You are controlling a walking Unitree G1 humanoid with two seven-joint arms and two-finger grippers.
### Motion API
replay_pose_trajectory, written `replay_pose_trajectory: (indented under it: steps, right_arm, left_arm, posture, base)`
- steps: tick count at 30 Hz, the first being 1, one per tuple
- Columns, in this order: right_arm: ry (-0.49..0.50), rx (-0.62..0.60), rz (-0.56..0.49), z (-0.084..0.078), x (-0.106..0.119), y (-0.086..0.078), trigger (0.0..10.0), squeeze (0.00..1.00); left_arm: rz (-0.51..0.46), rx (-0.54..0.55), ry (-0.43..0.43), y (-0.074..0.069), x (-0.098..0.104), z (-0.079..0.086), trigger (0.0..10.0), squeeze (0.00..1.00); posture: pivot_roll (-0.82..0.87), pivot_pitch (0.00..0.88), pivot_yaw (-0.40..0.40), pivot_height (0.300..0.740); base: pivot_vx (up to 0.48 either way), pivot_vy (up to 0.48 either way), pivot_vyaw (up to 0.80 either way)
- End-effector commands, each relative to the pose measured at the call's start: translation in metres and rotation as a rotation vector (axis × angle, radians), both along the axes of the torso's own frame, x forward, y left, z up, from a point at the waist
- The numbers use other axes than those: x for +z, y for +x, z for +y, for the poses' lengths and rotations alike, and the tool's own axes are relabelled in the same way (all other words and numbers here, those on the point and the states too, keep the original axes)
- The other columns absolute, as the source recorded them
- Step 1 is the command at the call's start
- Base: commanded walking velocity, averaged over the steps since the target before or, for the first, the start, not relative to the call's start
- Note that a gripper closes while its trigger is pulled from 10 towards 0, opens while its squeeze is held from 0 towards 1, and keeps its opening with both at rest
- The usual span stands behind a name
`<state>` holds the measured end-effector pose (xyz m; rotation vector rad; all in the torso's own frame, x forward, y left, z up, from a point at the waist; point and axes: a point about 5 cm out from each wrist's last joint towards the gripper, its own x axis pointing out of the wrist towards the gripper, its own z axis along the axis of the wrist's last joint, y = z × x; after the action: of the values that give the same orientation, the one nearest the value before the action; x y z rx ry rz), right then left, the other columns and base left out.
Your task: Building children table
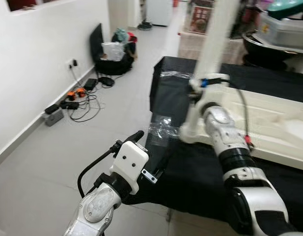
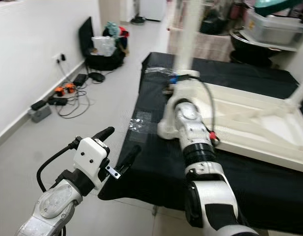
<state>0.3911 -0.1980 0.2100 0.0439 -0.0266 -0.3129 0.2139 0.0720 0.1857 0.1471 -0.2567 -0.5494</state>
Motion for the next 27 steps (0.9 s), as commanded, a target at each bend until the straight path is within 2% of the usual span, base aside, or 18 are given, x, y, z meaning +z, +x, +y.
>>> replay_pose_trajectory:
  steps: [1, 2, 3, 5, 7, 8, 9, 11, 12, 19, 22, 23, 24, 25, 26, 27]
  right_arm:
    - [-0.011, -0.087, 0.009, -0.01, 0.001, -0.004, 0.0, 0.0]
    - [-0.002, -0.184, -0.019, -0.01, 0.005, -0.011, 0.0, 0.0]
    - [0.007, -0.213, -0.028, -0.007, 0.006, -0.014, 0.0, 0.0]
    - [0.012, -0.237, -0.034, -0.004, 0.007, -0.017, 0.0, 0.0]
    - [0.039, -0.203, -0.026, 0.008, 0.007, -0.018, 0.0, 0.0]
    - [0.039, -0.203, -0.026, 0.008, 0.007, -0.018, 0.0, 0.0]
    - [0.045, -0.163, -0.028, 0.016, 0.007, -0.016, 10.0, 0.0]
    - [0.033, -0.139, -0.034, 0.022, 0.008, -0.015, 10.0, 0.0]
    - [0.018, -0.132, -0.046, 0.025, 0.009, -0.014, 10.0, 1.0]
    - [-0.012, -0.142, -0.071, 0.021, 0.012, -0.013, 10.0, 1.0]
    - [-0.013, -0.121, -0.088, 0.018, 0.014, -0.011, 10.0, 1.0]
    - [-0.025, -0.061, -0.096, 0.018, 0.019, -0.008, 10.0, 1.0]
    - [-0.008, 0.086, -0.084, 0.024, 0.022, -0.001, 10.0, 0.0]
    - [-0.008, 0.086, -0.084, 0.024, 0.022, -0.001, 10.0, 0.0]
    - [-0.004, 0.184, -0.071, 0.028, 0.024, 0.003, 10.0, 0.0]
    - [0.05, 0.369, -0.031, 0.035, 0.022, 0.007, 10.0, 0.0]
  left_arm:
    - [-0.003, -0.003, 0.002, 0.001, 0.001, -0.001, 10.0, 0.0]
    - [-0.006, -0.002, 0.001, 0.001, 0.002, -0.001, 10.0, 0.0]
    - [-0.006, -0.001, 0.0, 0.001, 0.002, -0.001, 10.0, 0.0]
    - [-0.007, 0.0, -0.001, 0.001, 0.002, -0.002, 10.0, 0.0]
    - [-0.006, 0.0, -0.004, 0.001, 0.002, -0.002, 10.0, 0.0]
    - [-0.006, 0.0, -0.004, 0.001, 0.002, -0.002, 10.0, 0.0]
    - [-0.006, 0.001, -0.005, 0.001, 0.002, -0.002, 10.0, 0.0]
    - [-0.005, 0.0, -0.006, 0.001, 0.002, -0.002, 10.0, 0.0]
    - [-0.003, 0.001, -0.006, 0.001, 0.002, -0.002, 10.0, 0.0]
    - [-0.002, 0.003, -0.005, 0.001, 0.002, -0.002, 10.0, 0.0]
    - [-0.001, 0.005, -0.005, 0.001, 0.001, -0.002, 10.0, 0.0]
    - [-0.001, 0.006, -0.005, 0.001, 0.001, -0.002, 10.0, 0.0]
    - [0.001, 0.006, -0.004, 0.001, 0.001, -0.002, 10.0, 0.0]
    - [0.001, 0.006, -0.004, 0.001, 0.001, -0.002, 10.0, 0.0]
    - [0.001, 0.007, -0.003, 0.001, 0.001, -0.002, 10.0, 0.0]
    - [0.002, 0.009, -0.002, 0.001, 0.001, -0.001, 10.0, 0.0]
  posture:
    - [0.08, 0.017, -0.086, 0.74]
    - [0.08, 0.018, -0.088, 0.74]
    - [0.08, 0.022, -0.084, 0.74]
    - [0.08, 0.022, -0.084, 0.74]
    - [0.08, 0.022, -0.087, 0.74]
    - [0.08, 0.022, -0.087, 0.74]
    - [0.08, 0.026, -0.087, 0.74]
    - [0.08, 0.028, -0.086, 0.74]
    - [0.08, 0.028, -0.087, 0.74]
    - [0.08, 0.031, -0.089, 0.74]
    - [0.08, 0.031, -0.089, 0.74]
    - [0.08, 0.031, -0.089, 0.74]
    - [0.08, 0.031, -0.089, 0.74]
    - [0.08, 0.031, -0.089, 0.74]
    - [0.08, 0.031, -0.089, 0.74]
    - [0.08, 0.032, -0.089, 0.74]
  base:
    - [0.0, 0.0, 0.0]
    - [0.0, 0.0, 0.0]
    - [0.0, 0.0, 0.0]
    - [0.0, 0.0, 0.0]
    - [0.0, 0.0, 0.0]
    - [0.0, 0.0, 0.0]
    - [0.0, 0.0, 0.0]
    - [0.0, 0.0, 0.0]
    - [0.0, 0.0, 0.0]
    - [0.0, 0.0, 0.0]
    - [0.0, 0.0, 0.0]
    - [0.0, 0.0, 0.0]
    - [0.0, 0.0, 0.0]
    - [0.0, 0.0, 0.0]
    - [0.0, 0.0, 0.0]
    - [0.0, 0.0, 0.0]
